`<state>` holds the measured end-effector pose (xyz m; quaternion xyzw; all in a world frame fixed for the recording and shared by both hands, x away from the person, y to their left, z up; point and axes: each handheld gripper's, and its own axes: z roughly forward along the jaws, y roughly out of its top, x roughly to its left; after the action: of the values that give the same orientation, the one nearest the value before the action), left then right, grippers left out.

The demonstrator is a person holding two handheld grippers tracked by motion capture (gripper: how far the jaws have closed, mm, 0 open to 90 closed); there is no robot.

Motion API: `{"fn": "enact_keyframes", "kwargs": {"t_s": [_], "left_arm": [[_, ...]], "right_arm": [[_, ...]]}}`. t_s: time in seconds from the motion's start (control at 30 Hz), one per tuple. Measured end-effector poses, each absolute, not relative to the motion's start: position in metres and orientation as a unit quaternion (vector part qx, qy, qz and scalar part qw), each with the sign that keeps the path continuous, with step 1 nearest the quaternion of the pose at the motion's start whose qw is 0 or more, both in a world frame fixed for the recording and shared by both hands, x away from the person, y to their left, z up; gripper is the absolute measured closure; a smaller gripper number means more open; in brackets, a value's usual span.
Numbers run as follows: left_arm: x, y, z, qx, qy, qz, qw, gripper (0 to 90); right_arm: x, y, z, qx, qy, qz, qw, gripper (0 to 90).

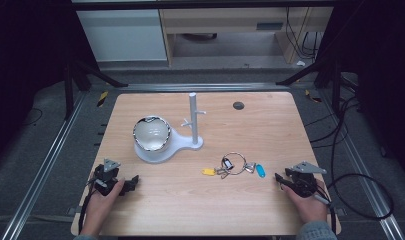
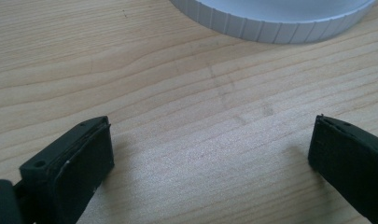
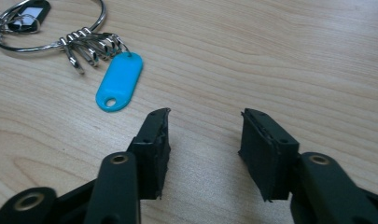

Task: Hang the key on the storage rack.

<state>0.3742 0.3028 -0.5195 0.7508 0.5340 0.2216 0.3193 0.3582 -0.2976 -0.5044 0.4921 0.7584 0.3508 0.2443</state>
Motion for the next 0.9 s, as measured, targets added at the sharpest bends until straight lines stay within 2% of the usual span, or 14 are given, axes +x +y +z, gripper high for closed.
{"fn": "enact_keyframes", "kwargs": {"t_s": [0.17,0.33,0.4,0.47,0.6,0.9], "left_arm": [[0.375,0.303,-0.519,0.752,0.532,0.221,0.32,0.0],[0.376,0.303,-0.519,0.753,0.531,0.22,0.32,0.0],[0.376,0.303,-0.519,0.753,0.531,0.221,0.32,0.0],[0.376,0.303,-0.519,0.753,0.531,0.221,0.32,0.0],[0.376,0.303,-0.519,0.753,0.531,0.221,0.32,0.0],[0.375,0.303,-0.519,0.752,0.533,0.221,0.32,0.0]], "right_arm": [[0.358,-0.297,-0.505,0.5,0.754,0.347,0.247,43.9],[0.36,-0.29,-0.499,0.492,0.768,0.331,0.24,27.3],[0.361,-0.286,-0.495,0.483,0.776,0.33,0.237,24.9],[0.361,-0.28,-0.489,0.472,0.786,0.323,0.235,18.7],[0.359,-0.27,-0.473,0.439,0.807,0.324,0.227,19.4],[0.362,-0.254,-0.45,0.377,0.855,0.286,0.21,38.8]]}}
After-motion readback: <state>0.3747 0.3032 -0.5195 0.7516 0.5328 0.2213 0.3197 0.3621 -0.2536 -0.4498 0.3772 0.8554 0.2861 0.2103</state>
